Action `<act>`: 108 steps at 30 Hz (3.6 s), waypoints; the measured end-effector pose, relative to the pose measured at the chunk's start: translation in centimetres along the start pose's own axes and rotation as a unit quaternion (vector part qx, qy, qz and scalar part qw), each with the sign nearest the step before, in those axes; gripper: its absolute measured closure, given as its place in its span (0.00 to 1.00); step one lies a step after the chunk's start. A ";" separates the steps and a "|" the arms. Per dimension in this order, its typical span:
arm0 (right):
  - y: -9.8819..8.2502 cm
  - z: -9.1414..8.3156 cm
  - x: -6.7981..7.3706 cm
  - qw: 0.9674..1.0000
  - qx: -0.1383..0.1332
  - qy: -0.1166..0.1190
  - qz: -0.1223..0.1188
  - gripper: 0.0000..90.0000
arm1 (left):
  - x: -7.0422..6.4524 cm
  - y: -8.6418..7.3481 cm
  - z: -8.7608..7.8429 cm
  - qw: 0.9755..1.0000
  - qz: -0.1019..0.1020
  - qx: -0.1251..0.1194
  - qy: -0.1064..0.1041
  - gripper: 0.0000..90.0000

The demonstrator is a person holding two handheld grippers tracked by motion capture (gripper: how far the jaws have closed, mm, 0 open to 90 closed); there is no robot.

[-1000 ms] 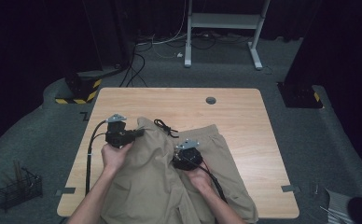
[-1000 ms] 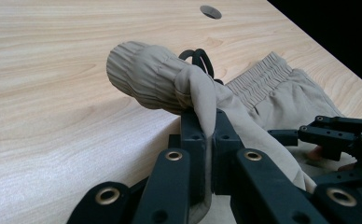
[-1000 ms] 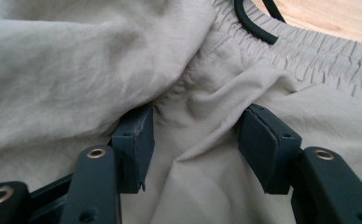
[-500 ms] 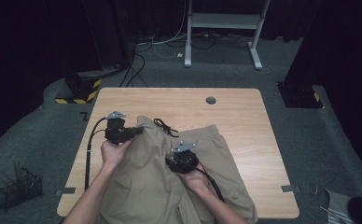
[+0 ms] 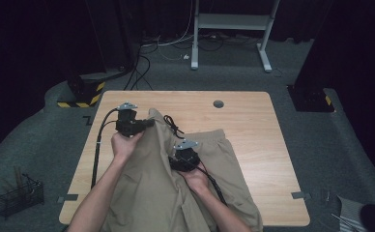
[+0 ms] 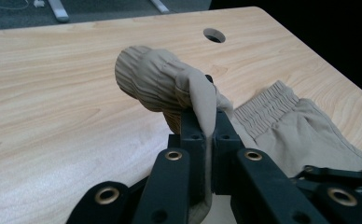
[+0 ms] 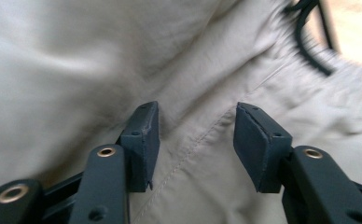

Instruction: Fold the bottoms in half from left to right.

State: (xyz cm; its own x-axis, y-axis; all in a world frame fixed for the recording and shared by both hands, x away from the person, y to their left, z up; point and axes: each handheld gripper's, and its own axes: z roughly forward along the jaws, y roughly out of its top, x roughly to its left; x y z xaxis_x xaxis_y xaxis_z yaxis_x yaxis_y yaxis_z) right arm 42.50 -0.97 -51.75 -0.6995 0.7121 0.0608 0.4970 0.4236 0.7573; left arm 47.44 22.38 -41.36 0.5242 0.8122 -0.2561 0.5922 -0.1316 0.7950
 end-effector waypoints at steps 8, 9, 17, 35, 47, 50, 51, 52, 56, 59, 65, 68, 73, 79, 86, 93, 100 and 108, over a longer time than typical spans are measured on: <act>-1.6 -7.6 -2.2 1.000 -0.005 -0.011 -0.019 0.53 | -1.1 -0.2 -0.4 1.000 0.019 0.001 0.010 0.96; -2.3 -8.4 -2.8 0.999 -0.002 -0.022 -0.024 0.53 | -1.2 -0.2 -0.4 1.000 0.019 0.001 0.011 0.96; -5.8 -9.2 -5.8 0.999 0.021 -0.032 -0.008 0.59 | -2.7 -0.1 0.1 1.000 0.022 -0.002 -0.008 0.95; -7.4 -8.4 -6.0 0.999 0.014 -0.043 -0.008 0.57 | -5.7 0.6 1.7 0.998 0.043 -0.003 -0.042 0.95; -7.1 -7.8 -5.4 0.998 0.014 -0.056 -0.014 0.57 | -6.8 0.9 3.0 0.997 0.039 -0.005 -0.063 0.95; -7.0 -7.8 -5.5 0.998 0.013 -0.054 -0.012 0.57 | -7.7 1.1 3.7 0.996 0.048 -0.002 -0.070 0.95; -7.0 -7.8 -5.5 0.998 0.014 -0.053 -0.009 0.56 | -7.9 1.2 3.9 0.996 0.050 -0.001 -0.071 0.95; -6.8 -7.9 -5.3 0.999 0.018 -0.050 -0.006 0.55 | -8.0 1.2 4.1 0.996 0.052 0.001 -0.071 0.95; -5.9 -8.1 -3.6 1.000 0.002 -0.009 -0.026 0.54 | -8.3 1.2 4.6 0.996 0.055 0.005 -0.073 0.95; -5.5 -7.0 -2.5 0.999 0.010 0.017 -0.037 0.53 | -8.4 1.3 4.7 0.996 0.057 0.005 -0.072 0.95; -5.3 -5.2 -1.3 0.998 0.020 0.007 -0.060 0.54 | -8.0 1.5 4.6 0.996 0.056 0.004 -0.068 0.95; -4.3 -4.1 -1.0 0.998 0.017 0.005 -0.064 0.56 | -7.8 2.0 4.5 0.996 0.059 0.002 -0.062 0.95; -3.6 -3.2 -0.8 0.998 0.018 0.000 -0.057 0.57 | -7.3 2.5 4.7 0.997 0.053 0.001 -0.056 0.95; -3.0 -2.9 -0.8 0.999 0.024 -0.006 -0.042 0.52 | -7.3 2.5 5.0 0.997 0.050 0.003 -0.060 0.95; -2.7 -8.4 -3.1 1.000 0.004 -0.025 -0.002 0.52 | -8.4 2.3 5.8 0.996 0.064 0.009 -0.063 0.95; -5.9 -10.1 -6.6 0.998 0.030 -0.052 0.010 0.52 | -9.2 2.1 6.3 0.995 0.068 0.012 -0.074 0.95; -7.5 -9.1 -7.4 0.998 0.031 -0.053 0.013 0.50 | -10.0 1.8 7.2 0.994 0.070 0.016 -0.086 0.95; -7.8 -8.8 -7.0 0.998 0.016 -0.068 -0.001 0.51 | -11.4 1.4 9.0 0.991 0.074 0.025 -0.104 0.95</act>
State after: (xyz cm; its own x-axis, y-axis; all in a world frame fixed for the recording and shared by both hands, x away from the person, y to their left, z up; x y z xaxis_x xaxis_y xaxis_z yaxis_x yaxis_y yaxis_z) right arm 39.00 -14.12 -52.34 -0.6258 0.7793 -0.0316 0.5133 0.4420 0.7356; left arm 47.80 7.82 -42.29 0.7195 0.6476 -0.2510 0.5267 -0.2731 0.8050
